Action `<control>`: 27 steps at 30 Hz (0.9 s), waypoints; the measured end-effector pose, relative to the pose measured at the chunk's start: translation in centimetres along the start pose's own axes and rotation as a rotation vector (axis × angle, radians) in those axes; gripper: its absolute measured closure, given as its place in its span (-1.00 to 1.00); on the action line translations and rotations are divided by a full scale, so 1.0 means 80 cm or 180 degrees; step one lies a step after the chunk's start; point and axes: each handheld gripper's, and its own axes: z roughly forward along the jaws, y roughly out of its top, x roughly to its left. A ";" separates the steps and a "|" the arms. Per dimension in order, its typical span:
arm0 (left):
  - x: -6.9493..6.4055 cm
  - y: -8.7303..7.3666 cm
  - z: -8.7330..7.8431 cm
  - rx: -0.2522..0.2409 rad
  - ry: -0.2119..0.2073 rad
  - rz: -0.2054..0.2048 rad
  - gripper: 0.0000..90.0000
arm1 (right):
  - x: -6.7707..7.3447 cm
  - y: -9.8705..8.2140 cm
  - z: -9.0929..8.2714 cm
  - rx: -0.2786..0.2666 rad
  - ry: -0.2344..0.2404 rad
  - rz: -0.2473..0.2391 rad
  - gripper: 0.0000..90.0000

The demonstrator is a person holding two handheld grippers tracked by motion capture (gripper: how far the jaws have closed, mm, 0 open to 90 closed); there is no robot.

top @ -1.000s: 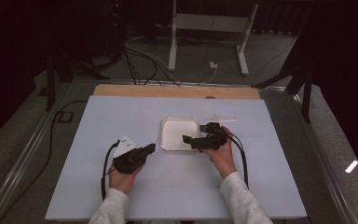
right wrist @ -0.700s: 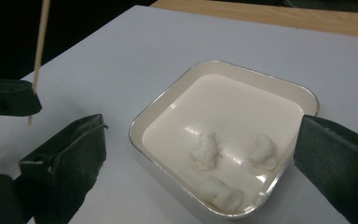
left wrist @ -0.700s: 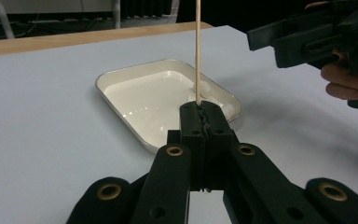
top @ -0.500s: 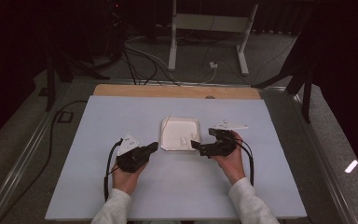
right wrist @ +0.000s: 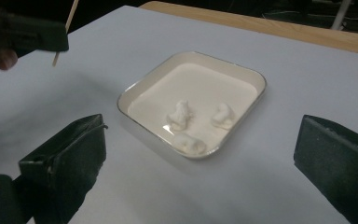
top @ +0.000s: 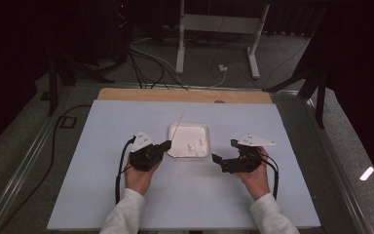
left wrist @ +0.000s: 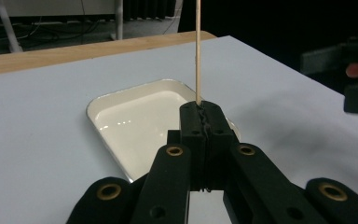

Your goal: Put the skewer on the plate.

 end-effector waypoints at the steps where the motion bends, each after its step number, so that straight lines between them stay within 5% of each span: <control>1: 0.000 0.001 0.003 0.0003 0.0004 -0.0008 1.00 | -0.001 -0.002 -0.001 -0.0004 -0.0014 0.0001 -0.94; 15: 0.008 0.015 0.033 0.0024 0.0083 -0.0147 1.00 | -0.014 -0.032 -0.028 0.0030 -0.0224 0.0008 -0.94; 27: 0.007 0.012 0.069 0.0209 0.0221 -0.0226 1.00 | -0.028 -0.053 -0.065 -0.0060 -0.0343 0.0065 -0.94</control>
